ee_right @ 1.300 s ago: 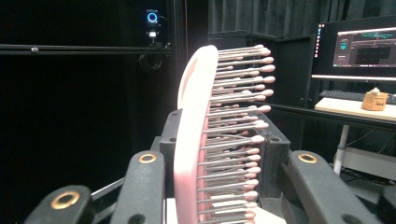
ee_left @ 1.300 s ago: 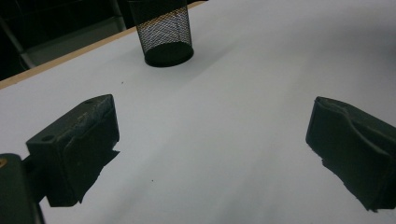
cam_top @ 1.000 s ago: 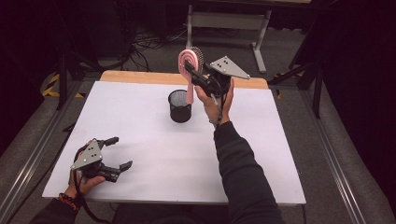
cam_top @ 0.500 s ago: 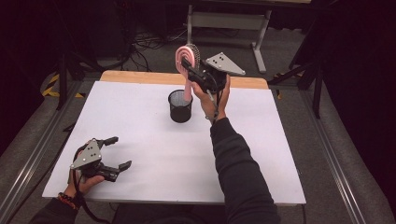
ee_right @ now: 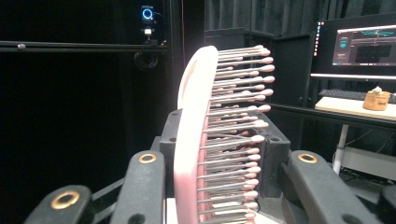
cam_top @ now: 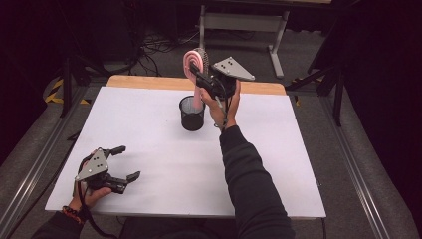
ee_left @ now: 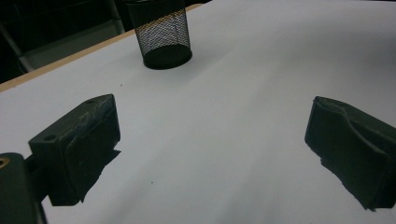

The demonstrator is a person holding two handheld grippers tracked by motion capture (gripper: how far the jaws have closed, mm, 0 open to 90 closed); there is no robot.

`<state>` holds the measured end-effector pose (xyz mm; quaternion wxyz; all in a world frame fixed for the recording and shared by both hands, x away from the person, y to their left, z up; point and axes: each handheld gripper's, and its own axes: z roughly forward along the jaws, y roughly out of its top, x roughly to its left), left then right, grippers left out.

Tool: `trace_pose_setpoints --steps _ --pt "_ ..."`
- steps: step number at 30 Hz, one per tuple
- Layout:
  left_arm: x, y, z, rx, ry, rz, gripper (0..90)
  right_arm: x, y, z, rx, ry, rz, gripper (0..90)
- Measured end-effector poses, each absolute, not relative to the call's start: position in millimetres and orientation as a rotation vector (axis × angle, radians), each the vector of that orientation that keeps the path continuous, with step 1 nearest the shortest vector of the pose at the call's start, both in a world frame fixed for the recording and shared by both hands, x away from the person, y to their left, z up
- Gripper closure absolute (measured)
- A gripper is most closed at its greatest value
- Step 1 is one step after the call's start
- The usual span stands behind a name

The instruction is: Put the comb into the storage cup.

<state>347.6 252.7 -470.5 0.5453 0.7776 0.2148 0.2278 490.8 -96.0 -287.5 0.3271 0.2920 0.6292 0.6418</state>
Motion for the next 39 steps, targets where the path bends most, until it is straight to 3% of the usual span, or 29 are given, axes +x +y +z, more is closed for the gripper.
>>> trace_pose_setpoints --steps 39 --pt "348 252 -471 1.848 0.506 0.544 5.0 496 -97 -341 0.91 1.681 1.678 62.7"
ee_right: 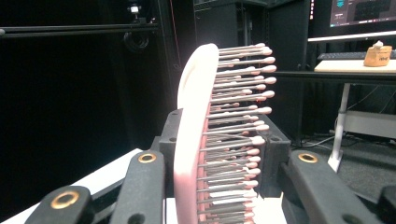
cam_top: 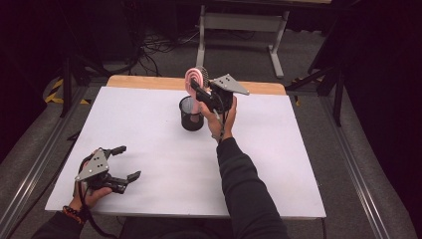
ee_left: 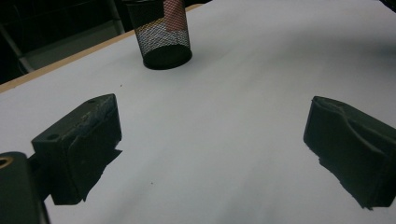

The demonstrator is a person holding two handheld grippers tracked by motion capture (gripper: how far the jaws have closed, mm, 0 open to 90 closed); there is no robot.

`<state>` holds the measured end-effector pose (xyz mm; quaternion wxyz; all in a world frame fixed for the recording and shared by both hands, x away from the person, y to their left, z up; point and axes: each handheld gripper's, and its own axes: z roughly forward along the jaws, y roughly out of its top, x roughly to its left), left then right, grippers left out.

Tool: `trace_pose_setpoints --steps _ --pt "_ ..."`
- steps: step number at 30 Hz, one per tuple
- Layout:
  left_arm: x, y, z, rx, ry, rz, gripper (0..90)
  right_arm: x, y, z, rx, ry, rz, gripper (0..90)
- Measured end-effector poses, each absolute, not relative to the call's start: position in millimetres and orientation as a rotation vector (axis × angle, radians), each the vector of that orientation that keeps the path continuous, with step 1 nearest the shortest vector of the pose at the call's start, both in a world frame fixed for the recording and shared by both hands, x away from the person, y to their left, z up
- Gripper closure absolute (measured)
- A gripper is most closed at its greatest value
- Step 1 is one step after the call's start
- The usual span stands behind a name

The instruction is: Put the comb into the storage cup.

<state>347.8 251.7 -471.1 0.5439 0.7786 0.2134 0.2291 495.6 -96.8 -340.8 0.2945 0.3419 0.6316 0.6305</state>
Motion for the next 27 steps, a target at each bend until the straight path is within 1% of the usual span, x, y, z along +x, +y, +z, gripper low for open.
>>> trace_pose_setpoints --steps 27 --pt "348 251 -472 1.857 0.5 0.531 4.9 494 -106 -373 0.987 1.704 1.66 62.3"
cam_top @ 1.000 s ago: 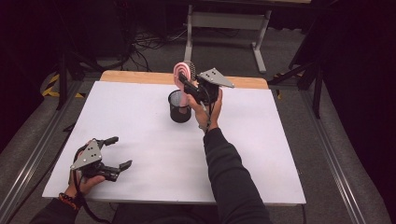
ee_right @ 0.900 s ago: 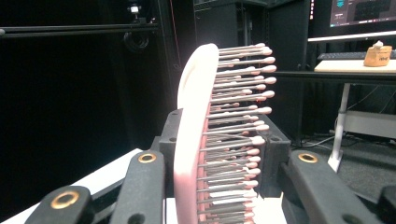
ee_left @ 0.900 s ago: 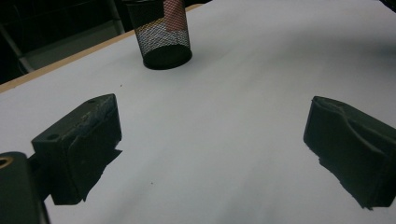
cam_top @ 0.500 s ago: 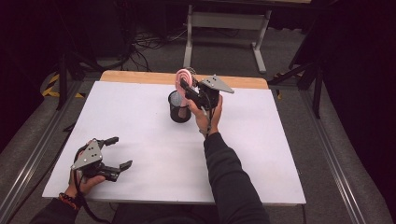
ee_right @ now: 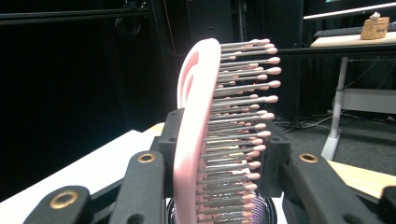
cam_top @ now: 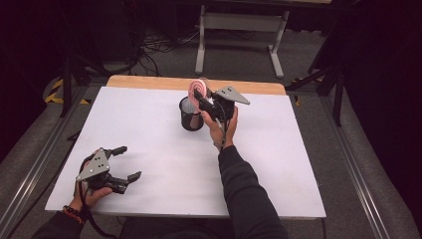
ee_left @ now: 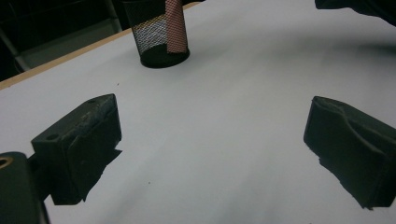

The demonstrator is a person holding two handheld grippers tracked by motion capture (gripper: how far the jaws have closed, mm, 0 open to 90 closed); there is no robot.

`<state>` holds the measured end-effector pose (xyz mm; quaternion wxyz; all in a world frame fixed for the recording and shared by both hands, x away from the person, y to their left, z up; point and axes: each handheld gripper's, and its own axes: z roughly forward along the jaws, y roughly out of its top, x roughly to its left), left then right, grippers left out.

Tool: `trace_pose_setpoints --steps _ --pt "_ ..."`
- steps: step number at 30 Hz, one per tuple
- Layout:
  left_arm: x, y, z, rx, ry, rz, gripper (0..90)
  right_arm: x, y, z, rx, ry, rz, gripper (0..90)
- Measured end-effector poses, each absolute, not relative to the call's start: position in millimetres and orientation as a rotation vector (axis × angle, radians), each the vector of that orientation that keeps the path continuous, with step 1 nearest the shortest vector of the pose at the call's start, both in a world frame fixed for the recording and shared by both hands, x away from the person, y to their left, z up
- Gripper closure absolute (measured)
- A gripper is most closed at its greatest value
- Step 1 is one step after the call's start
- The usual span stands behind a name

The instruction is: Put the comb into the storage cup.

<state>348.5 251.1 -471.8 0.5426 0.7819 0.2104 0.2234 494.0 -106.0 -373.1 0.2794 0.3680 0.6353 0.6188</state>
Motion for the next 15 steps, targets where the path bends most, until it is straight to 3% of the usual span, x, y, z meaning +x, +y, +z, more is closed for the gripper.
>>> trace_pose_setpoints --steps 15 --pt "348.8 249.5 -472.3 1.869 0.495 0.524 4.9 493.6 -108.2 -372.6 0.963 1.741 1.596 58.5"
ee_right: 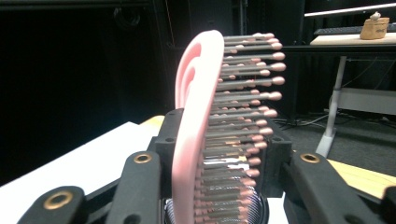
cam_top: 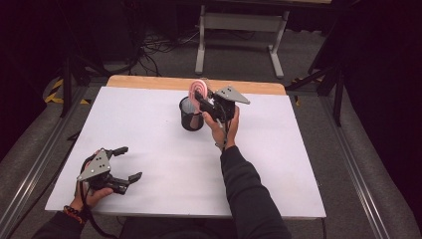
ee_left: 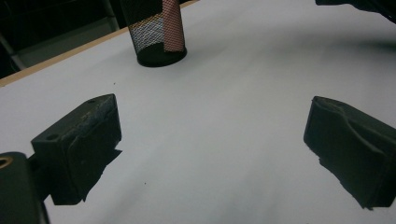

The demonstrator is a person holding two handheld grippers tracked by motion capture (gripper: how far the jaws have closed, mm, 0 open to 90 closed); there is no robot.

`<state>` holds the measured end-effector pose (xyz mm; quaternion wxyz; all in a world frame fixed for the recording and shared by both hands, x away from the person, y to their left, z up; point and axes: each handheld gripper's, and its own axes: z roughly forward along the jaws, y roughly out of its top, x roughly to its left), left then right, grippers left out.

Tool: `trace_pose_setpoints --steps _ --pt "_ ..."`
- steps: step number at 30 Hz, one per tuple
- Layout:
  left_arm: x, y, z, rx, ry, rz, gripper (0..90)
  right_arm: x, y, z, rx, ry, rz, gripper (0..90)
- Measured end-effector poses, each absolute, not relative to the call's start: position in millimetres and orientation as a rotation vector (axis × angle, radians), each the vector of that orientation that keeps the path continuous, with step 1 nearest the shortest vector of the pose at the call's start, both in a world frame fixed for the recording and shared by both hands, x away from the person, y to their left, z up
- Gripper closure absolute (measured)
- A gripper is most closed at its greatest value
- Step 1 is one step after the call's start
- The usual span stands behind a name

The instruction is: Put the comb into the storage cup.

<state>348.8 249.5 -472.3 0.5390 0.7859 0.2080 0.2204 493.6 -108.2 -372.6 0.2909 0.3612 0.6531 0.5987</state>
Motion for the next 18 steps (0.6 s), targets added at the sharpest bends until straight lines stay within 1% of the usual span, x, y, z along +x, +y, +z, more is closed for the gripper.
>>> trace_pose_setpoints --steps 3,5,7,9,12,14,18 --pt "348.5 249.3 -472.3 1.868 0.494 0.527 4.9 493.5 -106.8 -372.4 0.963 1.753 1.57 57.4" --pt "348.4 249.3 -472.3 1.866 0.491 0.524 4.9 492.6 -106.7 -371.6 0.969 1.748 1.55 54.3" --pt "348.4 249.0 -472.3 1.865 0.491 0.521 4.7 491.6 -107.1 -370.7 0.969 1.754 1.547 53.7" --pt "348.3 248.7 -472.3 1.867 0.488 0.519 4.7 490.6 -107.2 -369.7 0.972 1.758 1.525 48.7" --pt "348.2 248.6 -472.3 1.865 0.491 0.521 4.7 489.0 -108.7 -368.4 0.965 1.764 1.526 48.1" --pt "348.3 248.6 -472.3 1.867 0.491 0.523 4.7 487.5 -109.6 -367.0 0.958 1.763 1.512 45.6" --pt "348.1 248.1 -472.3 1.869 0.489 0.525 4.7 484.4 -112.1 -363.3 0.949 1.76 1.509 44.0"
